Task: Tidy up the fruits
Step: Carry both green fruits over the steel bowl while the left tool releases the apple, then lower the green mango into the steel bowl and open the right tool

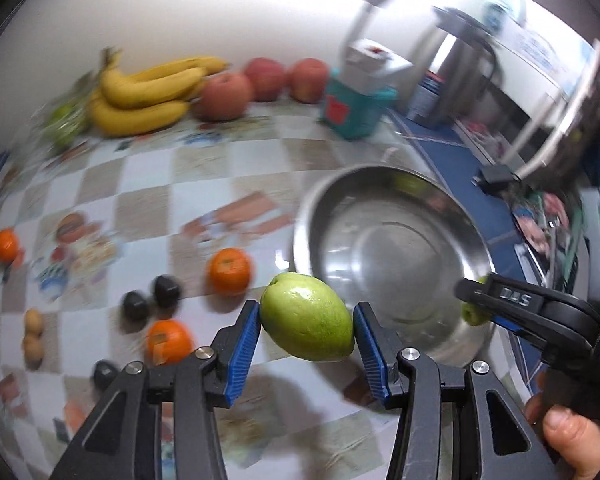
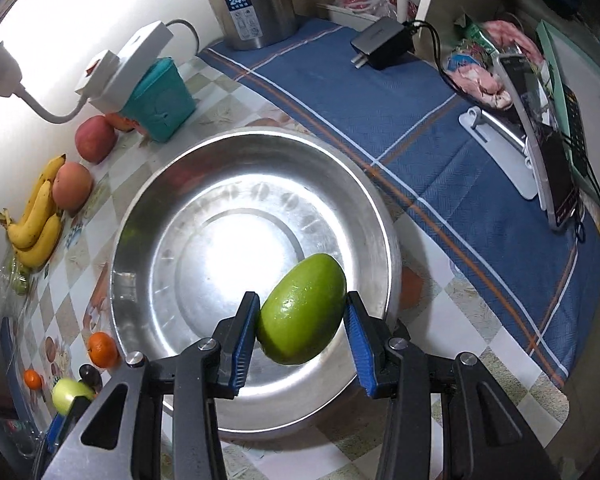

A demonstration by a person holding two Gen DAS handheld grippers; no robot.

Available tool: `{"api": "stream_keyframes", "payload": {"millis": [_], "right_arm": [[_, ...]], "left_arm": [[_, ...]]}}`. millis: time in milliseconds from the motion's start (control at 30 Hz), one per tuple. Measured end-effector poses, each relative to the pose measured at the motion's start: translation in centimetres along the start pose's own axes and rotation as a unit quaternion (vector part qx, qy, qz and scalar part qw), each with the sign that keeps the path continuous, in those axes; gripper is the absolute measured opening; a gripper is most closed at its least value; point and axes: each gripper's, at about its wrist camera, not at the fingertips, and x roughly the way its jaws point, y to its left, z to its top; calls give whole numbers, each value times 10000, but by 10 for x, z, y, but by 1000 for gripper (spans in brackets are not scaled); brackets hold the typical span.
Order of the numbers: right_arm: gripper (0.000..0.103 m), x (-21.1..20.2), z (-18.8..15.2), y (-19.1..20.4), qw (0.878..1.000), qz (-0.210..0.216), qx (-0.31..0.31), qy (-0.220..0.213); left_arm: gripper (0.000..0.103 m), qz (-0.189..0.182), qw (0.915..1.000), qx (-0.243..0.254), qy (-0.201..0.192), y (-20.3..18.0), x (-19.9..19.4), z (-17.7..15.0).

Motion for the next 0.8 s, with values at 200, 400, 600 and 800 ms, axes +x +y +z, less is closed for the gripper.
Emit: {"api": "stream_keyframes", "payload": {"millis": [200, 400, 600, 800], "right_arm": [[45, 9, 1, -4, 10000, -31, 21, 47], [45, 14, 0, -6, 9999, -36, 28, 138], [45, 21, 0, -4, 9997, -39, 1, 234], [45, 24, -2, -2, 9996, -62, -53, 272]], "left_arm": [[51, -245, 9992, 314, 12, -20, 20, 3], [51, -117, 9985, 521, 82, -28, 37, -1], [51, -80, 9974, 710, -114, -35, 34, 2], [51, 14, 9965, 835, -58, -39, 38, 0]]}}
